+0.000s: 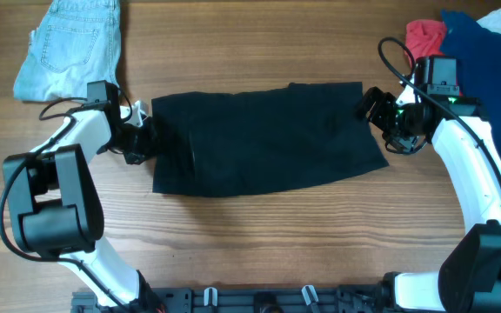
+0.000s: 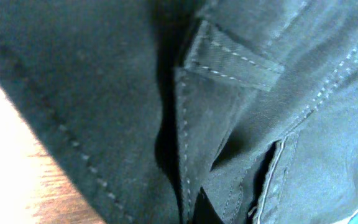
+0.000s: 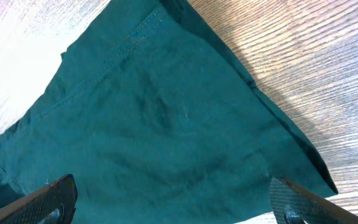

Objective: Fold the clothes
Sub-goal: 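Grasp the left end with the left gripper and fold it toward the right gripper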

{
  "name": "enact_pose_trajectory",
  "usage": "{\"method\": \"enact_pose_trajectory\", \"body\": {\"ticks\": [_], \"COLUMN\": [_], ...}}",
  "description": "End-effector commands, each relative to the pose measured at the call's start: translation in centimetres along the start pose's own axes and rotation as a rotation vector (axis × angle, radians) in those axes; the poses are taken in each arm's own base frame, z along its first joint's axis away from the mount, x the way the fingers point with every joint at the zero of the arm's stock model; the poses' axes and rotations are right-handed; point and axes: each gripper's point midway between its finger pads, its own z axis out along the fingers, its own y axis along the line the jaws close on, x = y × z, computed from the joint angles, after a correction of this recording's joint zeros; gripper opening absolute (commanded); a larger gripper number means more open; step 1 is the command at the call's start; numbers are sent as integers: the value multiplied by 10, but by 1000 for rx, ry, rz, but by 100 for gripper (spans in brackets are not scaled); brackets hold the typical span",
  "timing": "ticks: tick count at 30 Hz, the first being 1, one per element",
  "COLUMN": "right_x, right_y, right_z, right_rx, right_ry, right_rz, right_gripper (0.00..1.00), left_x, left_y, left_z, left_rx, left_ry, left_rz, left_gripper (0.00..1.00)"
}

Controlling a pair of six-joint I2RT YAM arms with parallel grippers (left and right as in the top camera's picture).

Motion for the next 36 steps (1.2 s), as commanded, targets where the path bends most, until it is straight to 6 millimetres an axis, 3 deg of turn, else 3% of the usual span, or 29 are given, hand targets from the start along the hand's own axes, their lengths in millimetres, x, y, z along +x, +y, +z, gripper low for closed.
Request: {"method": "enact_pose_trajectory", "body": {"ticks": [1, 3, 6, 8, 10, 12, 15, 19, 20, 22, 25, 30, 36], "right_x": [0, -1, 1, 2, -4, -6, -1, 0, 2, 7, 17, 29, 32], "right_y": [6, 7, 12, 23, 30, 31, 35, 33, 30, 26, 22, 4, 4], "right_z": [-2, -2, -3, -3, -4, -3, 1, 10, 19, 34, 64, 98, 99], "right_rx": [-17, -19, -52, -107, -139, -142, -140, -123, -110, -99, -75, -9, 3], "right_ry": [1, -2, 13, 22, 0, -7, 3, 13, 35, 79, 145, 218, 224], "right_rz": [-22, -22, -24, -30, -35, -22, -40, -39, -32, -20, -12, 26, 16], "right_gripper": [100, 100, 100, 99, 99, 99, 98, 97, 96, 95, 86, 57, 53], "left_x": [4, -10, -35, -47, -57, -56, -31, -3, 9, 19, 26, 18, -5], "left_y": [67, 78, 72, 51, 16, -20, -72, -107, -124, -146, -171, -161, -108], "left_z": [-8, -39, -83, -113, -134, -137, -114, -94, -89, -95, -121, -168, -197], "left_rx": [-296, -357, -383, -392, -384, -377, -378, -426, -432, -411, -365, -409, -492], "left_ry": [17, 4, -38, -58, -86, -95, -50, -16, -18, -47, -128, -259, -278], "left_rz": [-138, -187, -220, -203, -133, -50, 101, 220, 284, 345, 398, 378, 239], "left_gripper": [4, 4, 4, 4, 4, 4, 4, 4, 4, 4, 4, 4, 4]}}
